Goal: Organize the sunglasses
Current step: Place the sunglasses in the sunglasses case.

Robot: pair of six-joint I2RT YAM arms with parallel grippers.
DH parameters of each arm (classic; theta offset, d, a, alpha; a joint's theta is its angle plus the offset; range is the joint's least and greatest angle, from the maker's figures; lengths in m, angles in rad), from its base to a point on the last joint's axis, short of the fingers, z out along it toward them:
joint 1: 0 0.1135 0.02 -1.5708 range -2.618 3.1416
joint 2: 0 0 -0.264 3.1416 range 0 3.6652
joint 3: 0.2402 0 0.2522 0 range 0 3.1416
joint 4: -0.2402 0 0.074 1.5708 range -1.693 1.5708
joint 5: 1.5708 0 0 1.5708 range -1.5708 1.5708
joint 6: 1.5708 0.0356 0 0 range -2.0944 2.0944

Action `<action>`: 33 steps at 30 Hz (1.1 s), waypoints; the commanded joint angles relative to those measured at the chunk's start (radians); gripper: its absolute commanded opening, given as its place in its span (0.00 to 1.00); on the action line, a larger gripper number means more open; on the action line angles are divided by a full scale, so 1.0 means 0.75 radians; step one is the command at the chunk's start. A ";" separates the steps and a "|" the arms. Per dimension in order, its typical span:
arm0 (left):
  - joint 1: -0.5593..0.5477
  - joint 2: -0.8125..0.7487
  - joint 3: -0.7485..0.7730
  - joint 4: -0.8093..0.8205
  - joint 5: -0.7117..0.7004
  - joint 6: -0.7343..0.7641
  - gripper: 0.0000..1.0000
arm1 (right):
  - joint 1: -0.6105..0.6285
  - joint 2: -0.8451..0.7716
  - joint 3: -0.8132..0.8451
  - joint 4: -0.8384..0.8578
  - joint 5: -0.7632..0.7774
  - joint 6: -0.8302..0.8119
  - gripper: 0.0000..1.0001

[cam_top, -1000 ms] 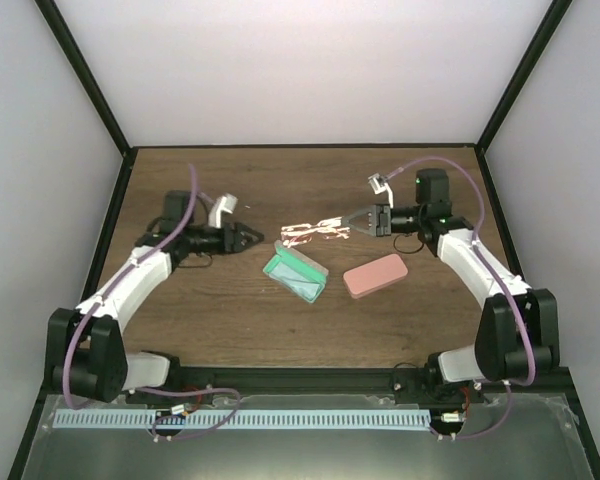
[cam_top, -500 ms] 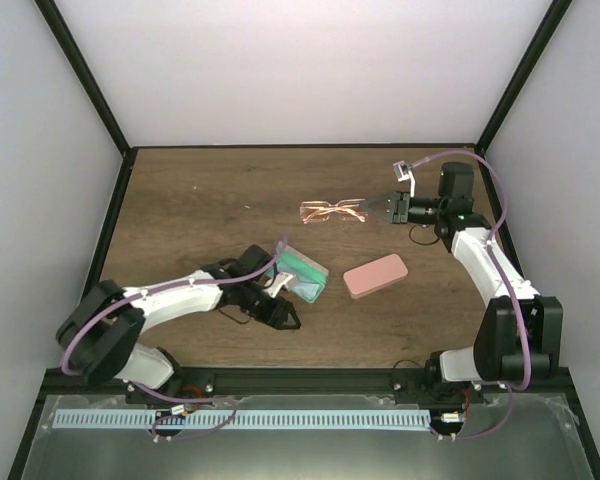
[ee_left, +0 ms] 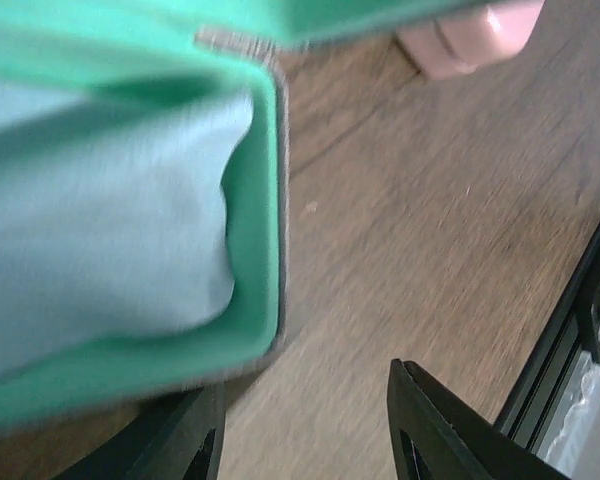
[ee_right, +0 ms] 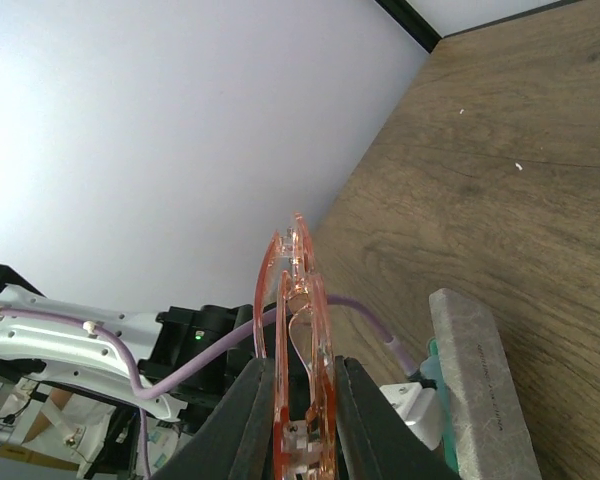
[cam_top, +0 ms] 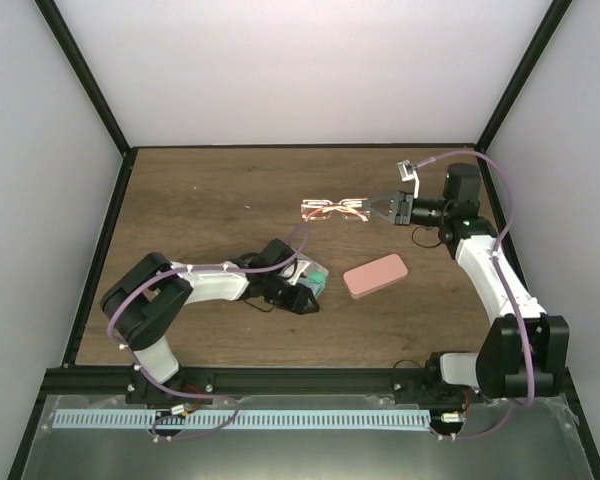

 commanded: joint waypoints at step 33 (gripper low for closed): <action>-0.015 -0.426 0.013 -0.119 -0.191 -0.015 0.50 | -0.065 -0.163 -0.069 -0.056 0.113 0.034 0.03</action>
